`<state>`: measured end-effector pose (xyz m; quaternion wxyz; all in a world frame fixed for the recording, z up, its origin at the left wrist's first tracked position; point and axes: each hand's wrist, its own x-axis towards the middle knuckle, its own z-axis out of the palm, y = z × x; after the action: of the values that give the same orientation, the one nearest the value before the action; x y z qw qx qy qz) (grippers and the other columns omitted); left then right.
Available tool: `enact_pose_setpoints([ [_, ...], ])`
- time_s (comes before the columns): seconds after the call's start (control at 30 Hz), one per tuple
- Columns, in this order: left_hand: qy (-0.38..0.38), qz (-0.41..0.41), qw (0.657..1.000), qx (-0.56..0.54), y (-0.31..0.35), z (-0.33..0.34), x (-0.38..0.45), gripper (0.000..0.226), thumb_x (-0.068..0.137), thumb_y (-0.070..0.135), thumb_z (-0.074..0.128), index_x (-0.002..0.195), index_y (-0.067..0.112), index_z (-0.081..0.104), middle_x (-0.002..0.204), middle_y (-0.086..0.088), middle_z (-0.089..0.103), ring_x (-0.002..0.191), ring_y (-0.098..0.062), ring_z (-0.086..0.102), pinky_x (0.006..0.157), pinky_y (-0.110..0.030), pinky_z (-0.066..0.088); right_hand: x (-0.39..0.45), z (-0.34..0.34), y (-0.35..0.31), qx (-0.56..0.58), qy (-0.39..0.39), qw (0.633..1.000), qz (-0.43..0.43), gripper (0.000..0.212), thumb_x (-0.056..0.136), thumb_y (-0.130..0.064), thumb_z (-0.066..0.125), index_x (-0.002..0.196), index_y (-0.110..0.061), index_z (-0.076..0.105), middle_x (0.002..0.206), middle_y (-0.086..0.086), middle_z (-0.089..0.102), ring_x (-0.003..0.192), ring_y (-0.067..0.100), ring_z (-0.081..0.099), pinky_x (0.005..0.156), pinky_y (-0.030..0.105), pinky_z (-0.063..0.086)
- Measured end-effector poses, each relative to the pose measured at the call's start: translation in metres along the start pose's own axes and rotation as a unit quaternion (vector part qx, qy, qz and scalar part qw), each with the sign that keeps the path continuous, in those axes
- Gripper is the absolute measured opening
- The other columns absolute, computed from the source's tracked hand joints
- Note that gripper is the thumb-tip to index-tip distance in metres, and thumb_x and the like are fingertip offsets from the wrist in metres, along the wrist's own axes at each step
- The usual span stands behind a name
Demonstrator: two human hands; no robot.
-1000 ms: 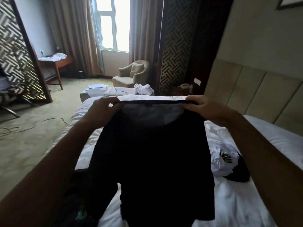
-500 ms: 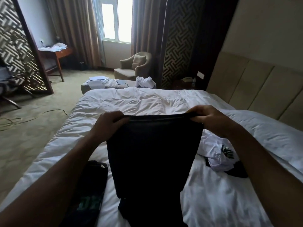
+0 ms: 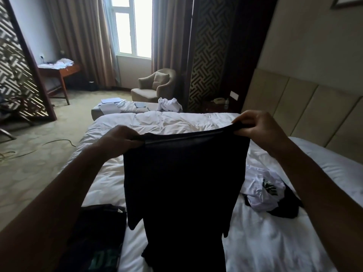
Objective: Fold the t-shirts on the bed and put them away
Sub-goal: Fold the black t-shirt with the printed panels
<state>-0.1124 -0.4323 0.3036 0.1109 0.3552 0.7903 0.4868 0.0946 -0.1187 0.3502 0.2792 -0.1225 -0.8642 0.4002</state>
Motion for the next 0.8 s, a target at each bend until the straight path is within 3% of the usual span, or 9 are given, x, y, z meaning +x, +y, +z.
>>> enact_pose_setpoints([
  [0.03, -0.004, -0.004, 1.0, 0.001, 0.003, -0.003, 0.001, 0.005, 0.062, 0.026, 0.079, 0.067, 0.025, 0.078, 0.073, -0.015, 0.066, 0.073, -0.025, 0.054, 0.074, -0.036, 0.039, 0.001, 0.0, -0.003, -0.036, 0.012, 0.999, -0.005, 0.021, 0.076, 0.0, 0.079, 0.085, -0.018, 0.072, 0.08, -0.002, 0.075, 0.078, 0.011, 0.072, 0.074, 0.024, 0.056],
  [0.17, 0.019, 0.021, 0.999, -0.017, 0.009, -0.007, 0.004, 0.044, 0.092, 0.001, 0.062, 0.067, 0.036, 0.072, 0.062, 0.004, 0.061, 0.062, -0.019, 0.049, 0.06, -0.03, 0.039, 0.001, 0.002, -0.009, -0.07, 0.022, 0.997, 0.004, 0.012, 0.079, -0.009, 0.079, 0.083, -0.016, 0.07, 0.076, 0.006, 0.073, 0.073, 0.022, 0.072, 0.072, 0.038, 0.056],
  [0.2, 0.028, 0.038, 0.999, -0.02, 0.013, -0.006, 0.002, 0.039, 0.094, 0.005, 0.061, 0.07, 0.035, 0.07, 0.066, 0.003, 0.061, 0.064, -0.018, 0.05, 0.063, -0.03, 0.04, 0.0, 0.002, -0.01, -0.057, 0.027, 0.998, -0.001, 0.01, 0.082, -0.009, 0.077, 0.084, -0.015, 0.068, 0.076, 0.007, 0.072, 0.071, 0.022, 0.071, 0.07, 0.039, 0.056],
  [0.27, 0.039, 0.072, 0.996, -0.036, 0.023, -0.005, -0.005, 0.006, 0.085, 0.031, 0.068, 0.079, 0.033, 0.068, 0.08, -0.005, 0.064, 0.073, -0.021, 0.053, 0.072, -0.037, 0.042, -0.004, -0.004, -0.013, -0.031, 0.046, 0.998, -0.02, 0.007, 0.089, -0.01, 0.069, 0.091, -0.014, 0.063, 0.077, 0.005, 0.07, 0.068, 0.016, 0.068, 0.066, 0.036, 0.054],
  [0.37, 0.072, 0.135, 0.988, -0.032, 0.039, -0.01, -0.016, 0.03, 0.072, 0.054, 0.062, 0.095, 0.037, 0.068, 0.092, -0.002, 0.07, 0.084, -0.02, 0.062, 0.078, -0.038, 0.047, -0.011, -0.015, -0.016, 0.011, 0.04, 0.998, -0.05, 0.009, 0.097, -0.014, 0.059, 0.095, -0.022, 0.057, 0.077, -0.003, 0.066, 0.066, 0.004, 0.064, 0.062, 0.032, 0.053],
  [0.47, 0.091, 0.168, 0.981, -0.011, 0.054, -0.012, -0.016, 0.025, 0.078, 0.045, 0.063, 0.095, 0.028, 0.068, 0.091, -0.003, 0.069, 0.086, -0.017, 0.062, 0.08, -0.036, 0.047, -0.014, -0.02, -0.02, 0.074, 0.013, 0.996, -0.047, 0.011, 0.097, -0.011, 0.058, 0.093, -0.021, 0.058, 0.068, -0.004, 0.069, 0.06, 0.005, 0.064, 0.057, 0.023, 0.053],
  [0.6, 0.058, 0.1, 0.993, -0.003, 0.047, -0.012, -0.004, 0.003, 0.085, 0.032, 0.069, 0.087, 0.03, 0.07, 0.088, 0.001, 0.071, 0.083, -0.017, 0.062, 0.08, -0.037, 0.045, -0.007, -0.012, -0.017, 0.141, -0.046, 0.989, 0.015, 0.009, 0.09, -0.003, 0.064, 0.094, -0.011, 0.063, 0.075, 0.0, 0.073, 0.068, 0.01, 0.069, 0.061, 0.02, 0.055],
  [0.7, 0.043, 0.046, 0.995, -0.083, 0.034, -0.013, -0.003, 0.02, 0.091, 0.011, 0.065, 0.082, 0.029, 0.07, 0.097, -0.012, 0.074, 0.077, -0.017, 0.064, 0.068, -0.028, 0.049, -0.004, -0.011, -0.005, 0.168, -0.072, 0.982, 0.048, 0.01, 0.084, -0.003, 0.068, 0.091, -0.008, 0.062, 0.077, 0.004, 0.074, 0.071, 0.013, 0.07, 0.066, 0.023, 0.057],
  [0.8, 0.043, 0.051, 0.986, -0.152, 0.036, -0.019, -0.007, 0.024, 0.082, 0.007, 0.068, 0.077, 0.029, 0.075, 0.09, -0.005, 0.076, 0.073, -0.012, 0.07, 0.062, -0.017, 0.053, -0.002, -0.016, -0.003, 0.187, -0.086, 0.977, 0.054, 0.039, 0.063, -0.023, 0.082, 0.091, -0.005, 0.061, 0.08, 0.009, 0.075, 0.073, 0.016, 0.072, 0.066, 0.022, 0.057],
])
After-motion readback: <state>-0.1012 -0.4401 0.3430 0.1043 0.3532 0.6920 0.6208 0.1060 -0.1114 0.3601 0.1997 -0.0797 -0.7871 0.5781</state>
